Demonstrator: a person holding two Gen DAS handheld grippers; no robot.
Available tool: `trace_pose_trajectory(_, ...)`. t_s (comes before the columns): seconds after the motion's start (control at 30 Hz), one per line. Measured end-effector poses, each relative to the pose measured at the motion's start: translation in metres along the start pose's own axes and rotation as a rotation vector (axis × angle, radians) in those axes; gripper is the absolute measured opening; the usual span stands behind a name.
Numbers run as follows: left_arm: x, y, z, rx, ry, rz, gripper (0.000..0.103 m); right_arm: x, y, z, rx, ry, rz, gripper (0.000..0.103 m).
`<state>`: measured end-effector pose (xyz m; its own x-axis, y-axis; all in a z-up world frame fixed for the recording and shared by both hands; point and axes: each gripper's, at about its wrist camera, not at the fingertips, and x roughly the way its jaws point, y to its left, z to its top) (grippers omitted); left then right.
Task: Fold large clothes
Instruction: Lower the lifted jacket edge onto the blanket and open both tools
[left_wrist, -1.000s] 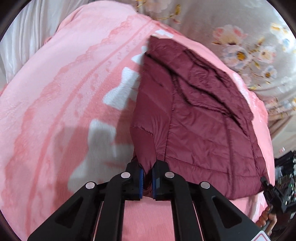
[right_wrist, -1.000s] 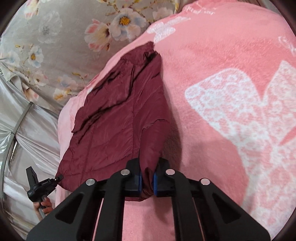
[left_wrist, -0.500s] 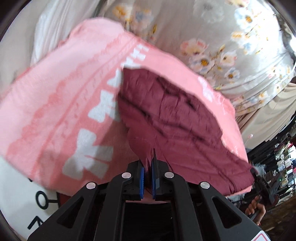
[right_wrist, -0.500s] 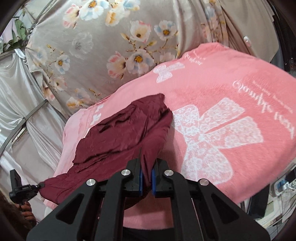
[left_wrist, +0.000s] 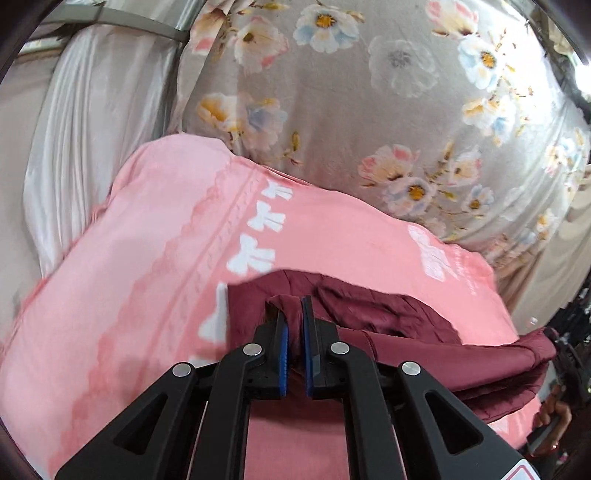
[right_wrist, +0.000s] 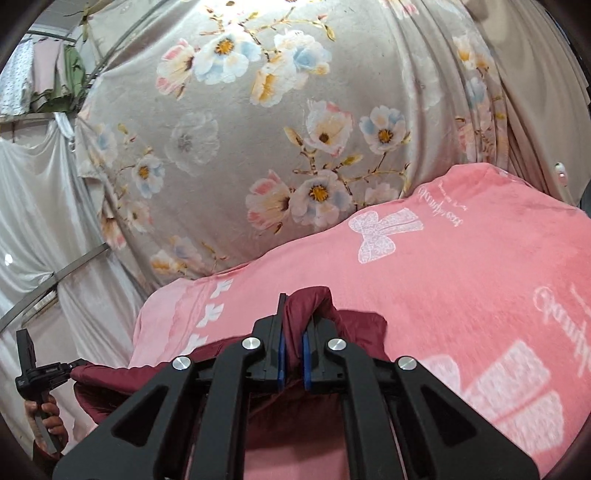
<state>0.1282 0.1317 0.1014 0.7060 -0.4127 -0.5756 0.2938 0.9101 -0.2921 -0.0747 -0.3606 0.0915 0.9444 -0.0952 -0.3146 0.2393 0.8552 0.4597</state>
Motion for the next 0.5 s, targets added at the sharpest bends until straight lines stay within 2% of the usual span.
trace_pose_trajectory(0.07,0.028,-0.003,0.013,0.007,0.006,0.041,0.006,0.034,-0.007,0.005,0.021,0.019,-0.018,0.005)
trace_pose_trajectory(0.2,0.098,0.0,0.029,0.008,0.069,0.131,0.008,0.092,-0.02,0.0,0.056,0.077,-0.066,0.005)
trace_pose_trajectory(0.3,0.139,0.011,0.029,-0.02,0.128,0.171,0.01,0.123,-0.027,-0.006,0.074,0.114,-0.09,0.005)
trace_pose_trajectory(0.37,0.162,0.019,0.025,-0.029,0.153,0.204,0.014,0.143,-0.03,-0.012,0.072,0.131,-0.117,0.005)
trace_pose_trajectory(0.47,0.193,0.029,0.019,-0.014,0.166,0.308,0.014,0.163,-0.033,-0.021,0.057,0.151,-0.145,0.005)
trace_pose_trajectory(0.5,0.198,0.031,0.018,-0.012,0.169,0.318,0.015,0.168,-0.033,-0.022,0.049,0.156,-0.153,0.005)
